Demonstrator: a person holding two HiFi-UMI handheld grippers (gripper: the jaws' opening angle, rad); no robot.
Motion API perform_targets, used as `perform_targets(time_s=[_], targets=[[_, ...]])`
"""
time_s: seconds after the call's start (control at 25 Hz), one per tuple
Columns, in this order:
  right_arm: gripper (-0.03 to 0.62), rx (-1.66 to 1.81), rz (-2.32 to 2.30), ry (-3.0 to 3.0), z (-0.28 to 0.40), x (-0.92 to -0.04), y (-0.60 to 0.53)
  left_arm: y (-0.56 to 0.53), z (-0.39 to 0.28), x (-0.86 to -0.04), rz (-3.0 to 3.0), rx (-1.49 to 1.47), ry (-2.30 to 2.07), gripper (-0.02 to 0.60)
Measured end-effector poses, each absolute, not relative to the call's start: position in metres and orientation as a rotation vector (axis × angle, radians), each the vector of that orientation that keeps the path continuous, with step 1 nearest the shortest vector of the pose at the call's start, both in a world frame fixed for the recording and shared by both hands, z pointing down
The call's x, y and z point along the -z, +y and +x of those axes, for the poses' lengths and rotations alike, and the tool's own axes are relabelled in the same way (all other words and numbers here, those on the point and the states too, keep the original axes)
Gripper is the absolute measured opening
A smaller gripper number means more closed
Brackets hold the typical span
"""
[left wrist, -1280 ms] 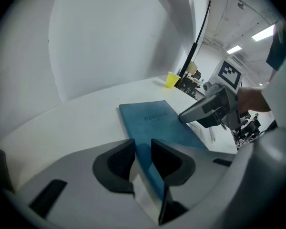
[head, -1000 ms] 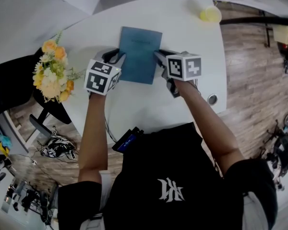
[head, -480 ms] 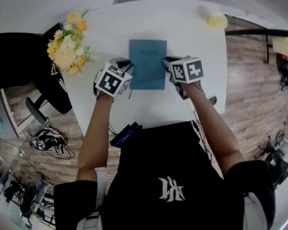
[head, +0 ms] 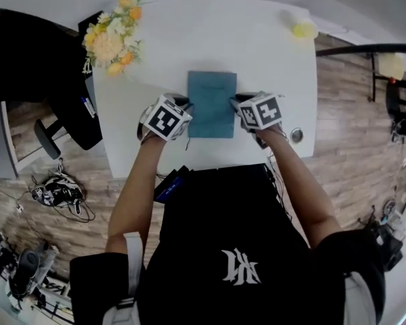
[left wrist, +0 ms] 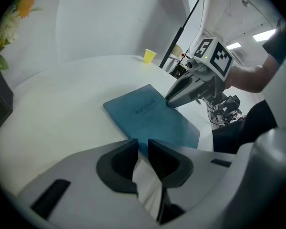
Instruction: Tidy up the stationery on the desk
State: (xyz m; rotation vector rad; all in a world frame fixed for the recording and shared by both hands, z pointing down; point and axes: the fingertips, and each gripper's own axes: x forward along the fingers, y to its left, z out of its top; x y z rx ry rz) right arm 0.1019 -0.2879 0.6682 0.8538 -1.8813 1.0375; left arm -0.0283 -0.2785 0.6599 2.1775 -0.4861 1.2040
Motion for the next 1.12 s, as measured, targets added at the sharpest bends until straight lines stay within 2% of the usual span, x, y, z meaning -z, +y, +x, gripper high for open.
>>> perform_targets(time_s=[0.6,1.12], targets=[[0.092,-0.878,0.683,-1.965,0.109,-0.671,-0.215,-0.179,-0.017,-0.667,2.063,-1.173,-0.61,0.064],[0.092,-0.886,0.699,-1.99,0.114,-0.674,-0.19,-0.16,-0.011,-0.668,2.045,-1.095,-0.696,0.061]])
